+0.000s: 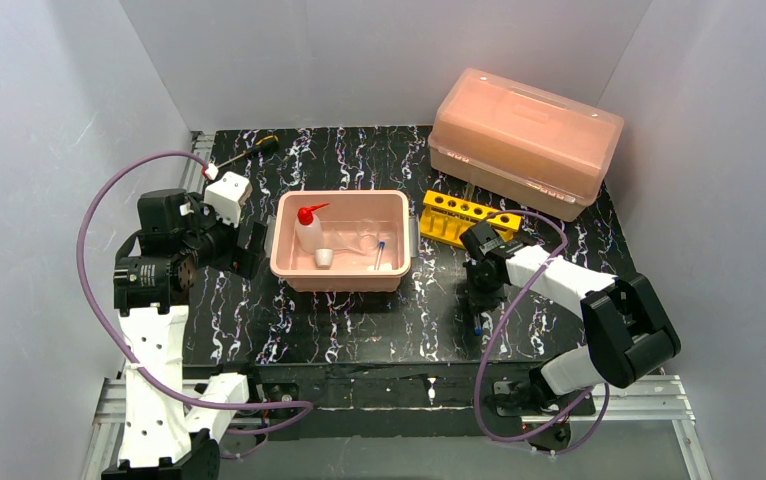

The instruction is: Organize the chemistry lab equipment

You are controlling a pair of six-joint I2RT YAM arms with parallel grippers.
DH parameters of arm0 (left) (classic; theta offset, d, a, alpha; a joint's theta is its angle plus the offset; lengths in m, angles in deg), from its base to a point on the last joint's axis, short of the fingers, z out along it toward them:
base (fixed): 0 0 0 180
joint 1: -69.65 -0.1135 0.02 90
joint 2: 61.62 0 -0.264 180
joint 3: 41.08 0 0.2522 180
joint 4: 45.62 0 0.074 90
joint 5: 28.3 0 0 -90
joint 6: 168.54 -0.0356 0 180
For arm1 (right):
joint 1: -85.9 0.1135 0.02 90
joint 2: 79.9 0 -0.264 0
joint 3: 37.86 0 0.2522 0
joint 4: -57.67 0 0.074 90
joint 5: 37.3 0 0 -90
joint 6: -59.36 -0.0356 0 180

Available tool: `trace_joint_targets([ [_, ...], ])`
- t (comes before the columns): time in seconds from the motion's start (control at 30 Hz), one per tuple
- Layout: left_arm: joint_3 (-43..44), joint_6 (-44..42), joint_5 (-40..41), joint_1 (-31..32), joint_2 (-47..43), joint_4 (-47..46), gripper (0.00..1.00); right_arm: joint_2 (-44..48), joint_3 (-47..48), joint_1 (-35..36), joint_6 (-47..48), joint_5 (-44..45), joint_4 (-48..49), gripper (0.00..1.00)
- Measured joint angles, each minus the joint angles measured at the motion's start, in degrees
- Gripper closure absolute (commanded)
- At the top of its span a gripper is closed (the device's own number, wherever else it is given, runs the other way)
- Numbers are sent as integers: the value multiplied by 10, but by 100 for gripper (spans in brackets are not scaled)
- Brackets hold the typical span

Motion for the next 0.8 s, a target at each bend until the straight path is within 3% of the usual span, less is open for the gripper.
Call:
trace_joint_targets([
  [0.2, 0, 0, 0, 0, 1, 0, 2, 11, 0, 8, -7, 0, 0, 85],
  [0.4, 1, 0, 0, 0, 5, 0, 2, 91, 45, 27, -12, -4, -36, 84],
  [0.63, 1, 1, 0, 0, 12, 0, 2, 93, 281, 51, -11, -27, -83, 82],
  [0.8, 1, 1, 0, 0, 12, 0, 2, -1, 460, 83, -5, -50, -95, 81],
])
